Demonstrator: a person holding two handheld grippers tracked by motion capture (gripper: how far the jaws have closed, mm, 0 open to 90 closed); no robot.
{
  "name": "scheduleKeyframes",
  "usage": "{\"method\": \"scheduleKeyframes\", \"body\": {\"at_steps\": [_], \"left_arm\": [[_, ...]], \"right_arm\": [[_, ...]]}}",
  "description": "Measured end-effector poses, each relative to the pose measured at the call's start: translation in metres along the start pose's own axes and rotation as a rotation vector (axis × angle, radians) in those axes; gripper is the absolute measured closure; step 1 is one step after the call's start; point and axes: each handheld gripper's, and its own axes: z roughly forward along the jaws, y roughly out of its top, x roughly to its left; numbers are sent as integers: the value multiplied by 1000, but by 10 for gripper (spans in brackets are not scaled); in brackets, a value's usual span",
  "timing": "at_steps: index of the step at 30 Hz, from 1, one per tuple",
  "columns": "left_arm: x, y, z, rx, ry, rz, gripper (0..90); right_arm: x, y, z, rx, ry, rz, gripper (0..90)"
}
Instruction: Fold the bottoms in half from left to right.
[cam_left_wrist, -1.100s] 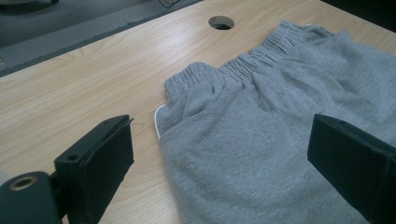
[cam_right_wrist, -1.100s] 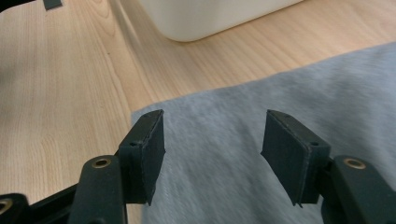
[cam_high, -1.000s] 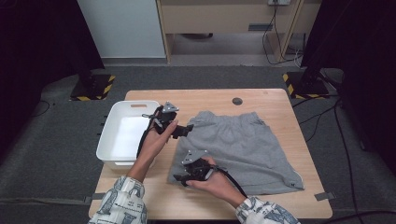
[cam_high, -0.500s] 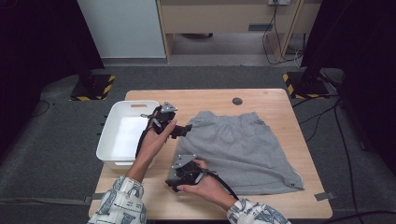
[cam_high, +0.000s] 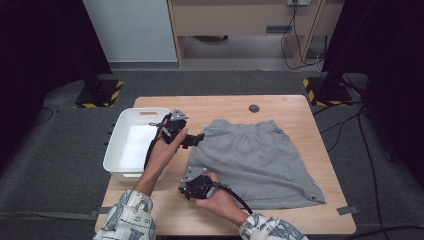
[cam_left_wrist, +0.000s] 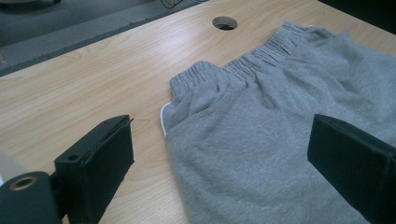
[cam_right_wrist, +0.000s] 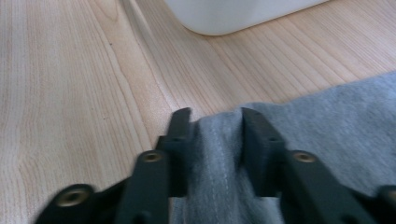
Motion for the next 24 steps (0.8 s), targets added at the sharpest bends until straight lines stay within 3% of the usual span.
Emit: {"method": "scheduleKeyframes", "body": {"at_steps": [2, 6, 11, 18, 24], "left_arm": [[0, 0, 1, 2, 1, 0, 63], [-2, 1, 6, 11, 4, 4, 67], [-5, 4, 20, 36, 14, 10, 80], [-6, 7, 47, 77, 59, 6, 159], [1, 8, 63, 77, 111, -30, 308]], "right_arm": [[-2, 0, -2, 5, 21, 11, 798], [-1, -1, -12, -9, 70, -11, 814], [-3, -5, -33, -23, 98, -22, 817], [-15, -18, -61, -54, 99, -9, 821], [-32, -27, -82, -69, 86, 14, 823]]}}
